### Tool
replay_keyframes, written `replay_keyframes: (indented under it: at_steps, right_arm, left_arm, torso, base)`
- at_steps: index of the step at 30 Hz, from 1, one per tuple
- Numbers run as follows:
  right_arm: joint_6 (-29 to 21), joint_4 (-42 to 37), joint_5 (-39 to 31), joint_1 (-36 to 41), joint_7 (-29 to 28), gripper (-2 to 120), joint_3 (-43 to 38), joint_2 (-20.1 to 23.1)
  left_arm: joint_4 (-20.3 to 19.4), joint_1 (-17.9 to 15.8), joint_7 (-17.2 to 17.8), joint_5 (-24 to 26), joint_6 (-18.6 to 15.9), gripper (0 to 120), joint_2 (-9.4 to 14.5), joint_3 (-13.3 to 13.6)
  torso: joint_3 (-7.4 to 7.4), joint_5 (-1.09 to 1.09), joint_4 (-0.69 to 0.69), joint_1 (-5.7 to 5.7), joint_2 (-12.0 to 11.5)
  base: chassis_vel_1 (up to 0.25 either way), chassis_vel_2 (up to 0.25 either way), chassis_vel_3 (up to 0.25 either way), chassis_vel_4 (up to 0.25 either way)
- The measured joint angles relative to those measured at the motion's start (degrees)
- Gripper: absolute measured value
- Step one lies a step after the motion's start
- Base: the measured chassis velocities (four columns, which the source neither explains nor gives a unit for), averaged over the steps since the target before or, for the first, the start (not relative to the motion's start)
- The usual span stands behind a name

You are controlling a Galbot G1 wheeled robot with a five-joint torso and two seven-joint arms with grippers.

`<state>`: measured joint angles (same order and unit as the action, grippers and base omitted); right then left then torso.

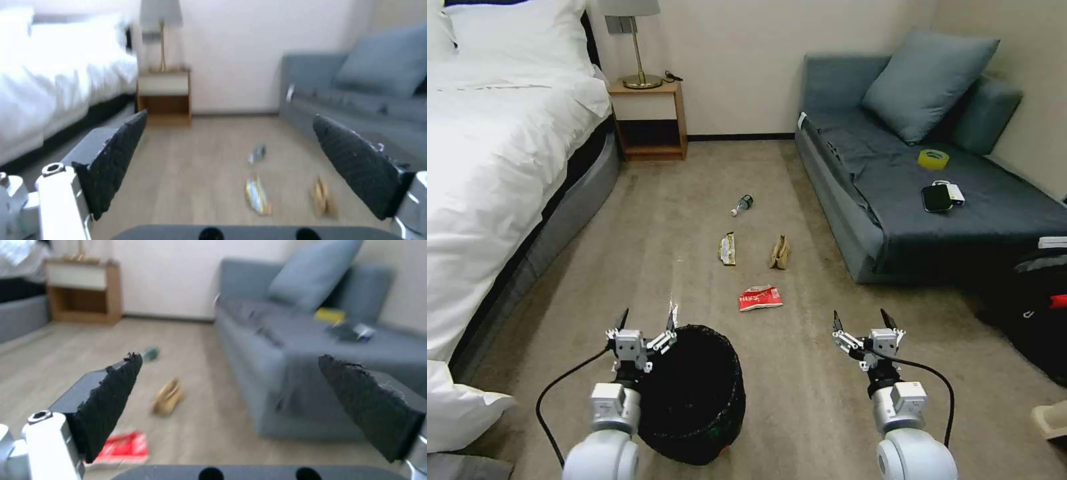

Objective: Pick up the trash bin, then pick up the garbage on the floor and place it into the trash bin.

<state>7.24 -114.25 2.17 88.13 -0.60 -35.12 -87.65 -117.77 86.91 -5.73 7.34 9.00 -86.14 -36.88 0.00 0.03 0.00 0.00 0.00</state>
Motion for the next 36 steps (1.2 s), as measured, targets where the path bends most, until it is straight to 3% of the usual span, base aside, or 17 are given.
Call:
replay_keyframes:
  at_steps: [2, 4, 5, 8, 9, 11, 13, 14, 18, 19, 23, 24, 27, 31, 36]
  right_arm:
    - [4.2, 0.2, 1.4, -0.4, -0.4, 100, -2.1, -1.0]
    - [4.8, 0.2, 1.6, -0.4, -0.5, 100, -2.4, -1.1]
    - [8.5, 0.5, 2.7, -0.8, -0.8, 100, -4.2, -2.0]
    - [13.3, -0.2, 1.1, -0.6, -0.2, 100, -6.8, -2.4]
    - [13.3, -0.2, 1.1, -0.6, -0.2, 100, -6.8, -2.4]
    - [12.5, -1.5, -2.4, 0.3, 0.6, 100, -7.0, -0.4]
    - [9.6, -2.3, -4.8, 1.4, 0.7, 100, -6.6, 1.7]
    - [9.6, -2.3, -4.8, 1.4, 0.7, 100, -6.6, 1.7]
    - [4.9, -4.2, -8.2, 3.6, 0.3, 100, -5.3, 5.1]
    - [4.9, -4.2, -8.2, 3.6, 0.3, 100, -5.3, 5.1]
    - [3.3, -5.0, -8.7, 5.1, 0.0, 100, -4.1, 6.1]
    - [3.3, -5.0, -8.7, 5.1, 0.0, 100, -4.1, 6.1]
    - [3.5, -4.4, -8.1, 5.1, -0.1, 100, -3.6, 5.4]
    - [4.4, -3.6, -7.5, 4.5, -0.2, 100, -3.6, 4.4]
    - [5.6, -2.3, -7.2, 4.2, -0.2, 100, -3.6, 3.3]
  left_arm:
    - [-0.6, 0.0, 1.0, 1.2, -0.1, 100, 0.1, -0.3]
    - [-0.8, 0.1, 1.2, 1.2, -0.4, 100, 0.1, -0.4]
    - [-1.6, 0.4, 2.0, 1.0, -2.4, 100, 0.3, -0.4]
    - [-2.1, 0.9, 3.5, 0.0, -6.4, 100, 0.5, -0.5]
    - [-2.1, 0.9, 3.5, 0.0, -6.4, 100, 0.5, -0.5]
    - [-2.6, 1.3, 4.9, -0.8, -11.4, 100, 0.8, -0.4]
    - [-3.3, 1.9, 6.3, -1.0, -16.7, 100, 1.4, -0.2]
    - [-3.3, 1.9, 6.3, -1.0, -16.7, 100, 1.4, -0.2]
    - [-5.9, 2.9, 9.6, 0.9, -25.5, 100, 3.3, 0.1]
    - [-5.9, 2.9, 9.6, 0.9, -25.5, 100, 3.3, 0.1]
    - [-9.2, 3.8, 12.9, 8.6, -37.1, 100, 5.1, 0.2]
    - [-9.2, 3.8, 12.9, 8.6, -37.1, 100, 5.1, 0.2]
    - [-9.8, 4.4, 15.2, 13.2, -43.6, 100, 6.1, 0.3]
    - [-10.2, 4.9, 18.1, 17.0, -46.5, 100, 6.3, 0.3]
    - [-8.5, 5.2, 19.1, 19.1, -48.0, 100, 5.9, 0.0]
  torso:
    - [0.00, -0.05, -0.01, 0.00, 0.0]
    - [0.00, -0.02, 0.00, 0.00, 0.0]
    - [0.00, -0.04, 0.00, 0.00, 0.0]
    - [0.00, 0.00, 0.00, 0.00, 0.0]
    - [0.00, 0.00, 0.00, 0.00, 0.0]
    - [0.00, -0.07, -0.01, 0.00, 0.0]
    - [0.00, -0.01, 0.00, 0.00, 0.0]
    - [0.00, -0.01, 0.00, 0.00, 0.0]
    - [0.00, -0.03, 0.00, 0.00, 0.0]
    - [0.00, -0.03, 0.00, 0.00, 0.0]
    - [0.00, -0.03, 0.00, 0.00, 0.0]
    - [0.00, -0.03, 0.00, 0.00, 0.0]
    - [0.00, -0.03, 0.00, 0.00, 0.0]
    - [0.00, -0.03, 0.00, 0.00, 0.0]
    - [0.00, -0.04, 0.00, 0.00, 0.0]
  base:
    - [0.000, 0.000, 0.000, 0.000]
    - [0.000, 0.000, 0.000, 0.000]
    - [0.000, 0.000, 0.000, 0.000]
    - [0.000, 0.000, 0.000, 0.000]
    - [0.000, 0.000, 0.000, 0.000]
    - [0.000, 0.000, 0.000, 0.000]
    - [0.000, 0.000, 0.000, 0.000]
    - [0.000, 0.000, 0.000, 0.000]
    - [0.000, 0.000, 0.000, 0.000]
    - [0.000, 0.000, 0.000, 0.000]
    - [0.000, 0.000, 0.000, 0.000]
    - [0.000, 0.000, 0.000, 0.000]
    - [0.000, 0.000, 0.000, 0.000]
    - [0.000, 0.000, 0.000, 0.000]
    - [0.000, 0.000, 0.000, 0.000]
